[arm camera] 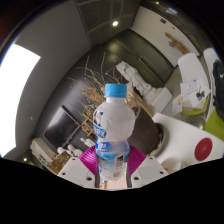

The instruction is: Pour water

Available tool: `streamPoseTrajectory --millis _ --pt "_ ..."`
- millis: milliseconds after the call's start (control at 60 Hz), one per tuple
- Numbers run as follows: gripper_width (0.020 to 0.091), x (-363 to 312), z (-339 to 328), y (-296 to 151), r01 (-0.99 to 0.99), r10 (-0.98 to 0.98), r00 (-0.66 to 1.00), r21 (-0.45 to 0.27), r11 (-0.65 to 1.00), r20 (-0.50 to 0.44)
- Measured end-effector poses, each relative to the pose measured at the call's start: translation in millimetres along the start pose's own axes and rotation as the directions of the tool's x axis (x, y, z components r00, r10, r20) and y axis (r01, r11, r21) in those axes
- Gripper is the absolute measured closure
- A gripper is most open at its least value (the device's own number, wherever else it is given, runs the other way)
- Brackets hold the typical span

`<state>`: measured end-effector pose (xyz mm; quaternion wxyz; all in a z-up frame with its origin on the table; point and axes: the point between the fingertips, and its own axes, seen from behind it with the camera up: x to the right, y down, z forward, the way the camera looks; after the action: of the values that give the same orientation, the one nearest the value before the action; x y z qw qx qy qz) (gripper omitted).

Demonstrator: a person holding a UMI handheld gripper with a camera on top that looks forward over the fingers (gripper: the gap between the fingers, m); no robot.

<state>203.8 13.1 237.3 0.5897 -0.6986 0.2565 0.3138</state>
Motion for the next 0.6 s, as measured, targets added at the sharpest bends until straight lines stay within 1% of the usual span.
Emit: streamPoseTrajectory --millis 83,133,183,267,283,383,467,600 --pt "0.0753 16 -14 -41 0.239 -0.236 0.970 0.059 0.969 -0.060" --pt "0.0754 35 -17 -62 0.350 -0.342 0.934 0.070 0.934 -0.109" --pt "0.0754 58 -25 -74 0.452 -0.437 0.885 0.069 0.889 -0.159" --pt "0.0754 105 -29 -86 0.582 -0.562 0.791 0.012 0.813 -0.243" --pt "0.0754 118 -35 -81 0.605 -0.583 0.771 0.008 0.796 -0.255" --pt "0.0754 172 -32 -81 0.662 -0.651 0.687 -0.091 0.744 -0.321" --pt "0.0755 210 -34 -66 0.654 -0.658 0.672 -0.144 0.743 -0.339" --pt "0.0754 257 -41 -41 0.632 -0.655 0.665 -0.197 0.749 -0.358"
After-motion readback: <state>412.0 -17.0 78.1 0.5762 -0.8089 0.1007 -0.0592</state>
